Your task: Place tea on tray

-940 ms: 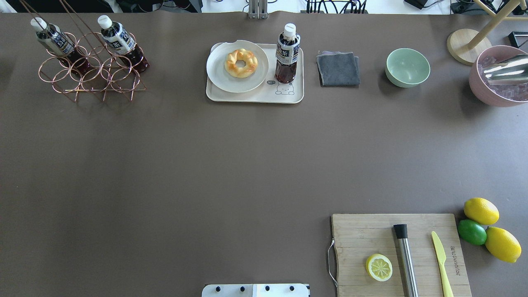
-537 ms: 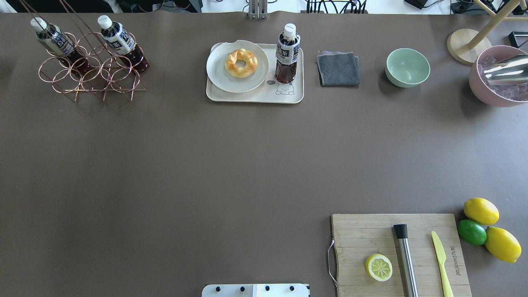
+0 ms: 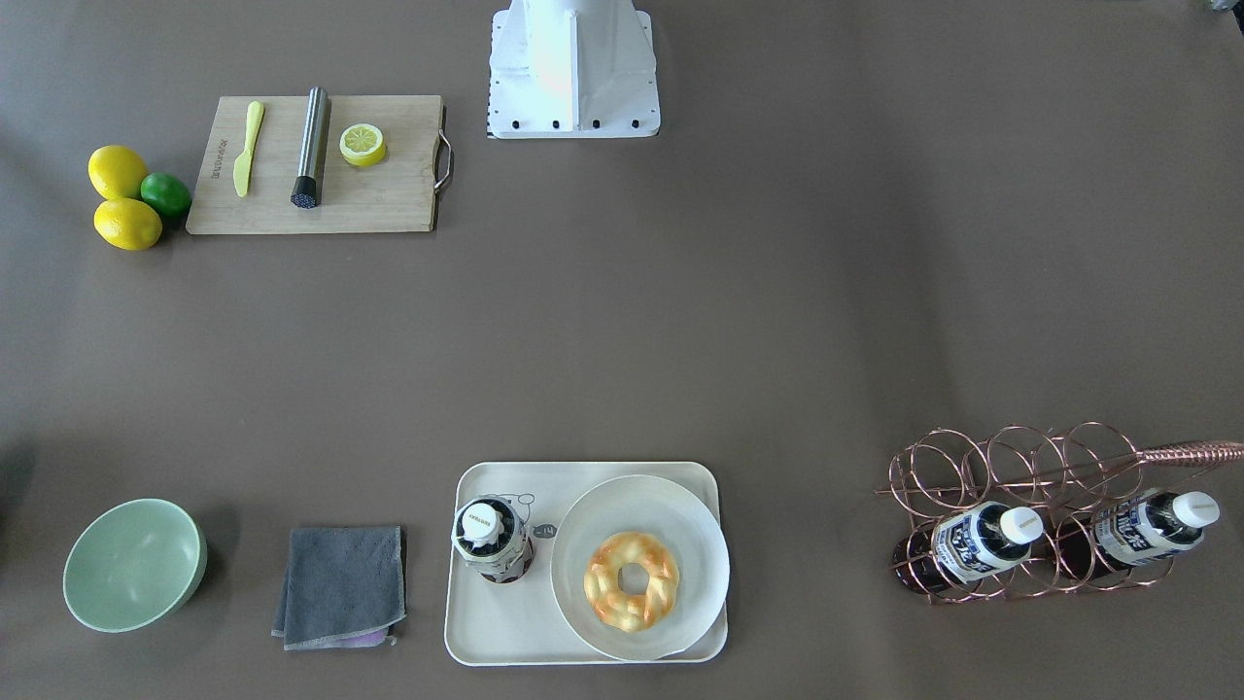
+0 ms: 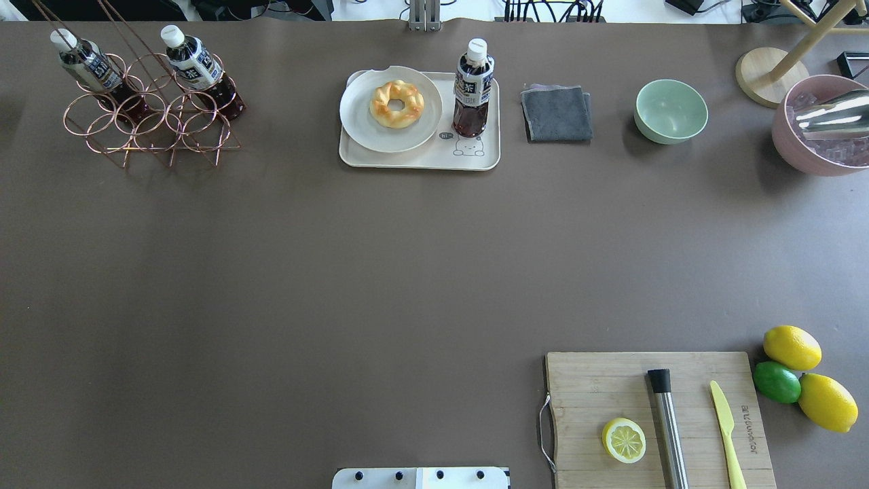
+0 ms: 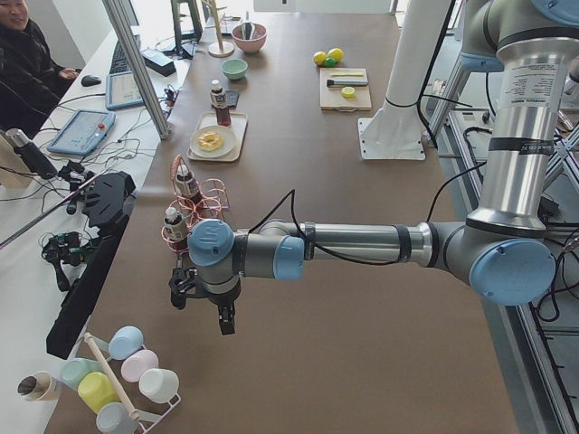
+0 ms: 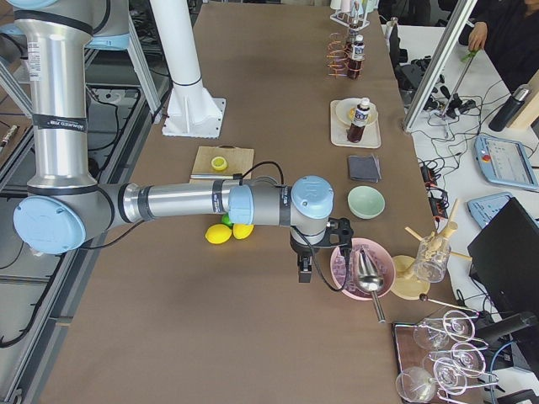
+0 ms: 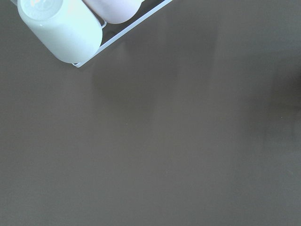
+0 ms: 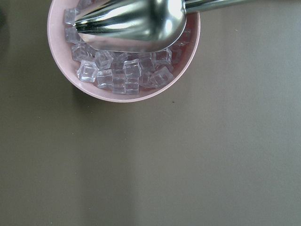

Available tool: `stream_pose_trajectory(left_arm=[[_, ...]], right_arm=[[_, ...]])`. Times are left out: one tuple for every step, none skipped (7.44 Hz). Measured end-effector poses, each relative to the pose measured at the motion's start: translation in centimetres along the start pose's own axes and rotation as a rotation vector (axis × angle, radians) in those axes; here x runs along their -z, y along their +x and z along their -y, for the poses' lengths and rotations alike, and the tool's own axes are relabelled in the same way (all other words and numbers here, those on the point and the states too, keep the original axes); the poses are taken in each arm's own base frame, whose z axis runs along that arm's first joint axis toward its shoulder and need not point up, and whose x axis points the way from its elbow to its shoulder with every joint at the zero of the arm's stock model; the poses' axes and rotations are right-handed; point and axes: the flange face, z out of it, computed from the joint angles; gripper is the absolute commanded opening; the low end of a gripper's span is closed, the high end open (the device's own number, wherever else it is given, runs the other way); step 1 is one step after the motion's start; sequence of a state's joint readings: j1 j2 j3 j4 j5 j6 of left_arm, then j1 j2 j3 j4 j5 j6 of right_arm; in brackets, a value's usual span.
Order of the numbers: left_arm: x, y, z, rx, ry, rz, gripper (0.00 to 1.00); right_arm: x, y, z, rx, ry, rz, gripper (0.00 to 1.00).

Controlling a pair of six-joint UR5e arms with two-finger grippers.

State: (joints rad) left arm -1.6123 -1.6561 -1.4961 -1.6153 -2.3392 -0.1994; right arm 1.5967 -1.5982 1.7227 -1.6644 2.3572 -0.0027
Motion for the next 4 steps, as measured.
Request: stream_pose_trajectory(left_arm=[[0.03,0.05,0.11,-0.001,0.001,0.001,0.97],[0.13,0.16,0.22,-0.003,0.003,0.001,0.97],[0.17,0.21,0.29,-0.003,0.003,0.001,0.97],[0.19,0.23,0.29,-0.004,0.004,0.001,0.97]], right_arm=[[-0.08,0.06,-0.04,-0.001,-0.002,0.0,1.0],[-0.1,0.08,-0.06,-0.001,-0.002,-0.001,1.0],[-0.11,0.11,-0.08,-0.001,-0.002,-0.001,1.0],[-0.09,0.09,-0.08,0.0,-0.002,0.0,1.0]])
